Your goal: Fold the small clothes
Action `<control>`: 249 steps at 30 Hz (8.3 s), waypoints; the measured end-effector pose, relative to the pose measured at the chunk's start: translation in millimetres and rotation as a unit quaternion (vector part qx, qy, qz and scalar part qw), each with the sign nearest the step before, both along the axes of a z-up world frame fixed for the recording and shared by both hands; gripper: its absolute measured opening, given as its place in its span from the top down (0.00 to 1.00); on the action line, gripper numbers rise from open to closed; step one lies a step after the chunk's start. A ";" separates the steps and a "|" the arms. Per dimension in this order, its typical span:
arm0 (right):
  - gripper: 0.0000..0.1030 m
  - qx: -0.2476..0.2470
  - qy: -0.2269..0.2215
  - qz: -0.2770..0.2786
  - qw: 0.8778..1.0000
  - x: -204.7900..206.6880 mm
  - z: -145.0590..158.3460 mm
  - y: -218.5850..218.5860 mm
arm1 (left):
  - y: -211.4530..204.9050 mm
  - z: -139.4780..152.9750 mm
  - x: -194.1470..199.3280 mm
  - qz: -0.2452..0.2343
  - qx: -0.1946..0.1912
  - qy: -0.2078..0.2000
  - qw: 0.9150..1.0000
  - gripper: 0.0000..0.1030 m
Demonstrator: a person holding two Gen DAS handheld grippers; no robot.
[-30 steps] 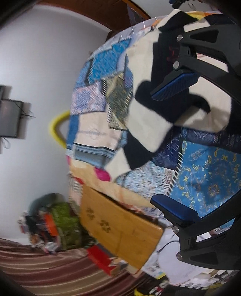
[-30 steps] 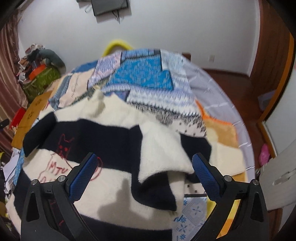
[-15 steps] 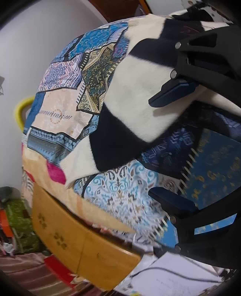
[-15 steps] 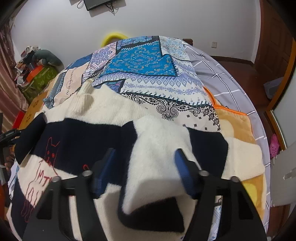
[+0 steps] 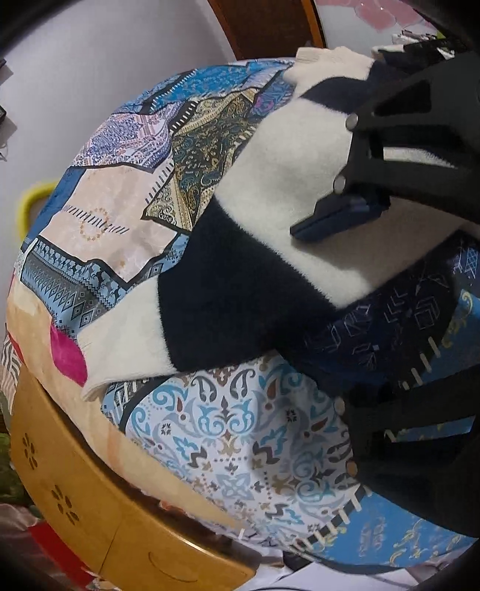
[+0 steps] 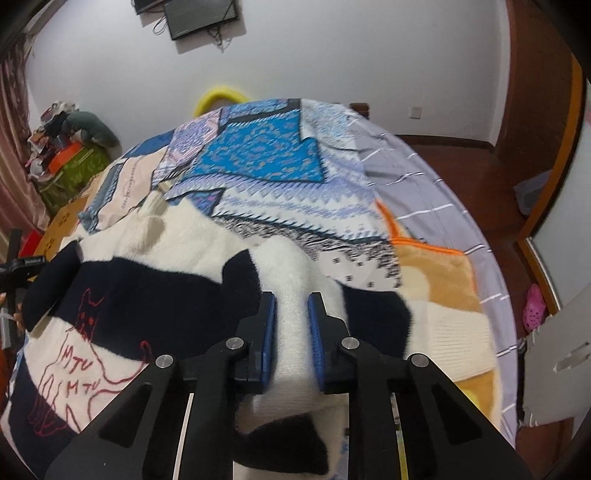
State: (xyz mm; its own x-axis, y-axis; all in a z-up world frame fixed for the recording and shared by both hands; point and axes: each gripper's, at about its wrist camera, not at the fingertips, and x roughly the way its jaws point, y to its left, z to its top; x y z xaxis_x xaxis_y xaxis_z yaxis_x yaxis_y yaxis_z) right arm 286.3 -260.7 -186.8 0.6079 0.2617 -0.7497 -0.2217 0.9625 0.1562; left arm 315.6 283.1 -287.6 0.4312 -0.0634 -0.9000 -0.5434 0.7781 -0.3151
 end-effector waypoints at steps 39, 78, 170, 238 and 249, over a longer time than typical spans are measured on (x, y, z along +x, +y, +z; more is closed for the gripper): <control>0.85 -0.015 0.017 -0.059 0.998 -86.9 14.8 -79.4 | -204.6 140.5 -25.2 -0.244 0.119 -0.136 0.953 0.93; 0.62 -0.015 -0.043 0.241 0.969 -68.5 72.7 199.2 | -106.6 142.8 -123.8 -0.167 0.182 -0.116 0.962 0.46; 0.63 -0.069 0.050 0.310 0.947 -57.2 16.5 237.4 | -144.0 105.5 -125.9 -0.214 0.197 -0.076 0.954 0.20; 0.91 -0.018 0.057 0.041 0.997 -46.2 3.9 -8.0 | -220.5 121.6 -133.2 -0.256 0.216 -0.073 0.939 0.20; 0.83 -0.006 0.035 -0.011 0.999 -54.3 20.1 -65.8 | -232.5 126.9 -109.5 -0.258 0.199 -0.070 0.943 0.20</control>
State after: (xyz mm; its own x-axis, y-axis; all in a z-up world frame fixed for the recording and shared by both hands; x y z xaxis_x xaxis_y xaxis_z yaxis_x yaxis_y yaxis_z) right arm 232.0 -326.4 -166.6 0.5588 0.2386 -0.7942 -0.1885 0.9692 0.1585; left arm 206.1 50.5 -160.6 0.5517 0.0337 -0.8334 -0.0352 0.9992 0.0171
